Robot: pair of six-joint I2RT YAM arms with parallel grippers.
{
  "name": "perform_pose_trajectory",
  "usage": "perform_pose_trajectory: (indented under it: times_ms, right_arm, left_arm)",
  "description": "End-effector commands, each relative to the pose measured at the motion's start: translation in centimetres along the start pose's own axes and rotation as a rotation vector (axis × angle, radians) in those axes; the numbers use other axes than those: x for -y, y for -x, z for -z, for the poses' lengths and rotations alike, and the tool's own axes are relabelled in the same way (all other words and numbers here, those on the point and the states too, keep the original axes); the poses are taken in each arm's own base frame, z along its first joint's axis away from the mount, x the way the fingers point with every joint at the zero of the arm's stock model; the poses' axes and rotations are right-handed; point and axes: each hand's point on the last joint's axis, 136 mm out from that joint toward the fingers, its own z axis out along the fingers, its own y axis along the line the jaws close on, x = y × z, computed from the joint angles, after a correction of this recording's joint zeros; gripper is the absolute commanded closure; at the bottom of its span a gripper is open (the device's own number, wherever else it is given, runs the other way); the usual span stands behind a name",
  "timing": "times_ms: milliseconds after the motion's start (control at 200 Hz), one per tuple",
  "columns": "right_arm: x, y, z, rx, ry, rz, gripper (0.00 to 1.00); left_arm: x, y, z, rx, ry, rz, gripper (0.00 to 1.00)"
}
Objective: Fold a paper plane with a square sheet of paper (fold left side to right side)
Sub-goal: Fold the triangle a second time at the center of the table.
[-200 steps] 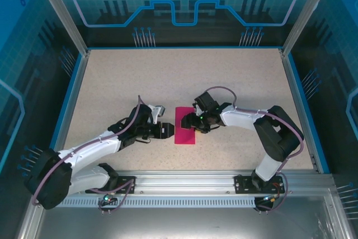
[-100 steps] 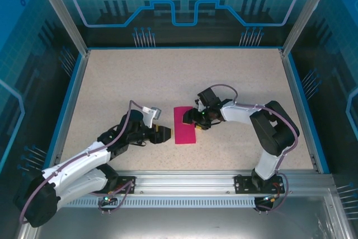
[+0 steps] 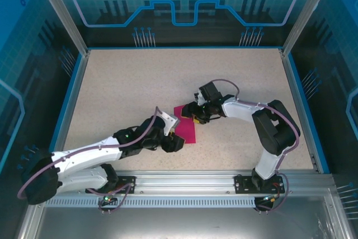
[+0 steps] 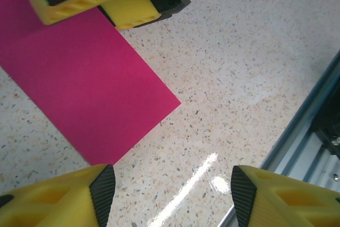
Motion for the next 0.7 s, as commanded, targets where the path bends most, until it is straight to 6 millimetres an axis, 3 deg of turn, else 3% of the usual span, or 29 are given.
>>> perform_pose_trajectory:
  times_ms: [0, 430, 695]
  right_arm:
    - [-1.7, 0.5, 1.0, 0.006, 0.049, -0.005, 0.4]
    - [-2.6, 0.8, 1.1, 0.011, 0.068, -0.007, 0.39]
    - [-2.6, 0.8, 0.9, 0.008, 0.071, -0.01, 0.4]
  left_arm:
    - [0.1, 1.0, -0.8, 0.007, 0.095, -0.071, 0.35]
    - [1.5, 0.4, -5.3, -0.087, 0.304, -0.178, 0.26]
    - [0.1, 0.1, -7.3, -0.157, 0.477, -0.233, 0.25]
